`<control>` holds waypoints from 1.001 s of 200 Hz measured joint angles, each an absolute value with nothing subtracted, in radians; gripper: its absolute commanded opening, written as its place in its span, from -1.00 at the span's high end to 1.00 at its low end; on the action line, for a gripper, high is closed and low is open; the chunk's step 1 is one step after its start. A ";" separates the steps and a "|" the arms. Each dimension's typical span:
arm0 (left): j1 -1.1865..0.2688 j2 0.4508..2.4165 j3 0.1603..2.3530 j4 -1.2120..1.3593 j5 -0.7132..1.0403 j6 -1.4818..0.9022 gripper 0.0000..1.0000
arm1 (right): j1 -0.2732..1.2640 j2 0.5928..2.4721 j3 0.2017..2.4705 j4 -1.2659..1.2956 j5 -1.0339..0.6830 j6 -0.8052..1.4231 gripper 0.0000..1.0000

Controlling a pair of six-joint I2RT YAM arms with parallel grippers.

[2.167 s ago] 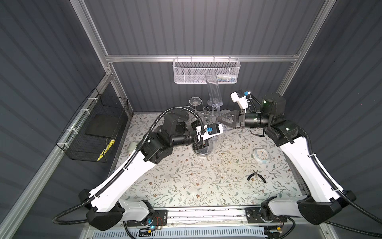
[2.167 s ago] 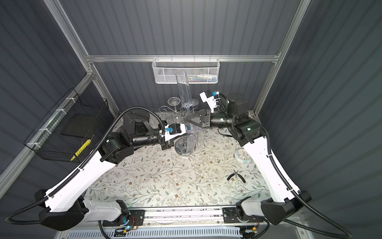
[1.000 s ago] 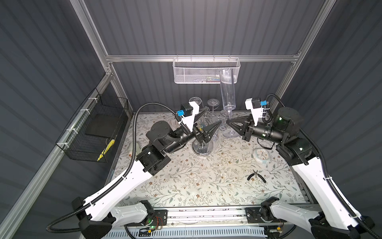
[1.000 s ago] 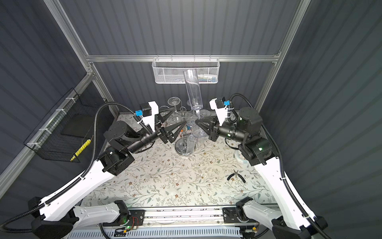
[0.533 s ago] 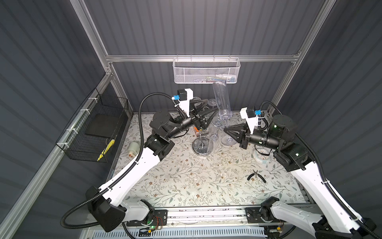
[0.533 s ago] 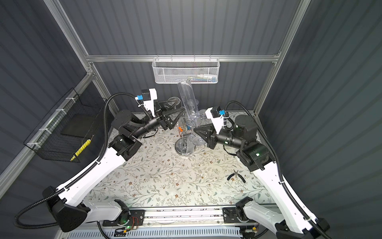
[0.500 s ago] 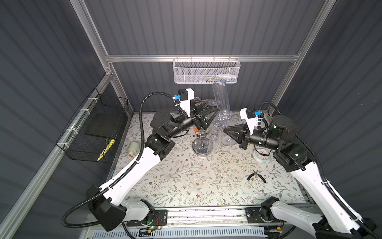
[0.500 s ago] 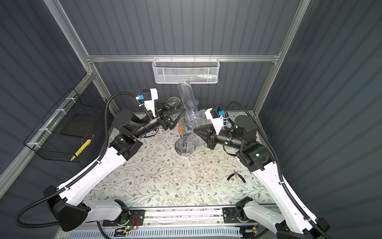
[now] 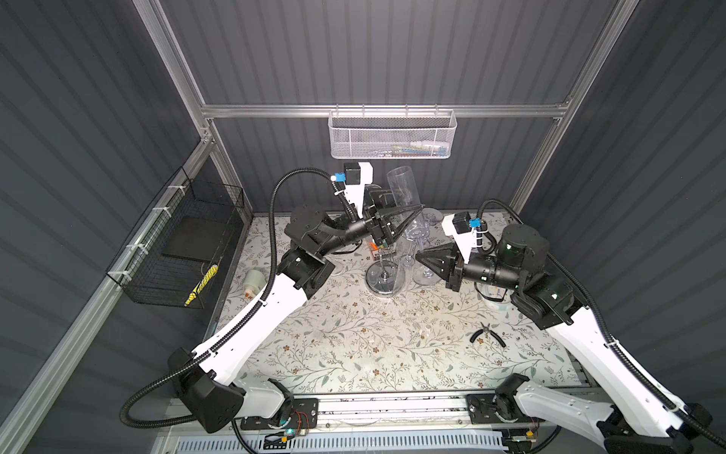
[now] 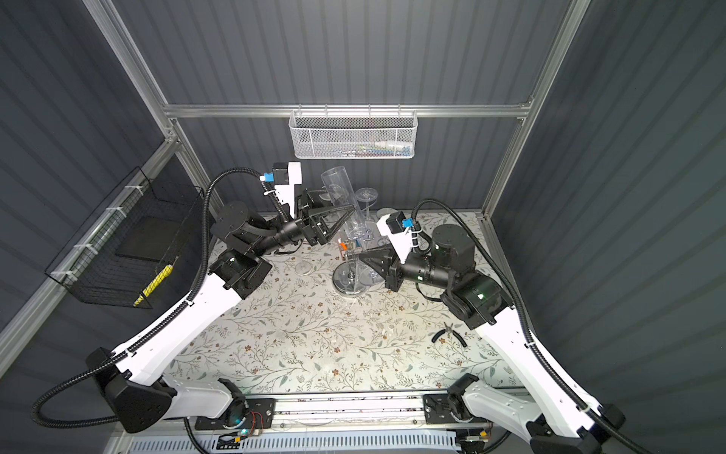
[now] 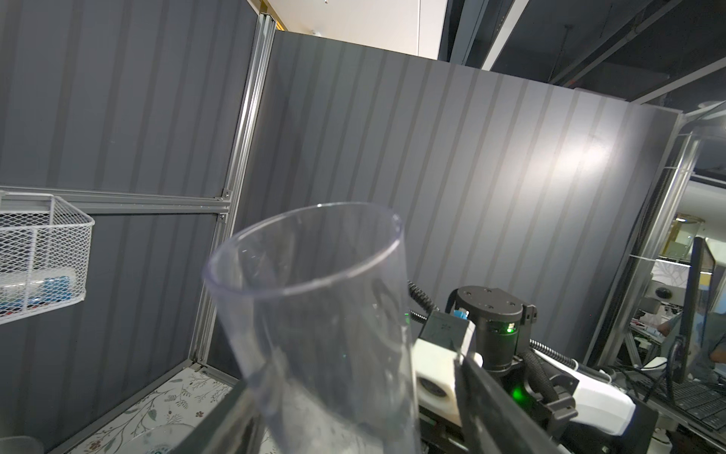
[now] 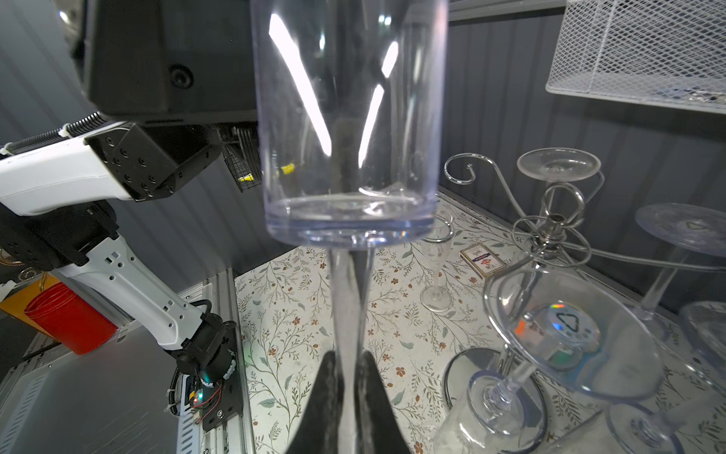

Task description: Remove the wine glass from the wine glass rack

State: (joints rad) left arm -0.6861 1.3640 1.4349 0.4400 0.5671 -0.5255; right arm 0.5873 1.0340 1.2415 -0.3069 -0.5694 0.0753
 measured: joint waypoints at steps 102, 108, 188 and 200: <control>-0.679 1.402 1.428 0.528 0.592 -0.663 -0.05 | 0.656 1.024 1.188 -0.284 -0.453 0.040 1.00; -0.679 1.409 1.428 0.536 0.597 -0.675 -0.04 | 0.657 1.020 1.181 -0.281 -0.442 0.040 1.00; -0.680 1.417 1.365 0.574 0.633 -0.742 -0.09 | 0.661 0.970 1.139 -0.232 -0.326 0.040 1.00; -0.680 1.417 1.365 0.575 0.637 -0.746 -0.08 | 0.661 0.970 1.139 -0.231 -0.324 0.040 1.00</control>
State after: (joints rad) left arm -0.6796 1.4170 1.3655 0.5755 0.6369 -0.7460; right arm 0.6613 0.9699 1.1385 -0.2314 -0.3237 0.0402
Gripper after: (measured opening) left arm 0.545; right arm 0.090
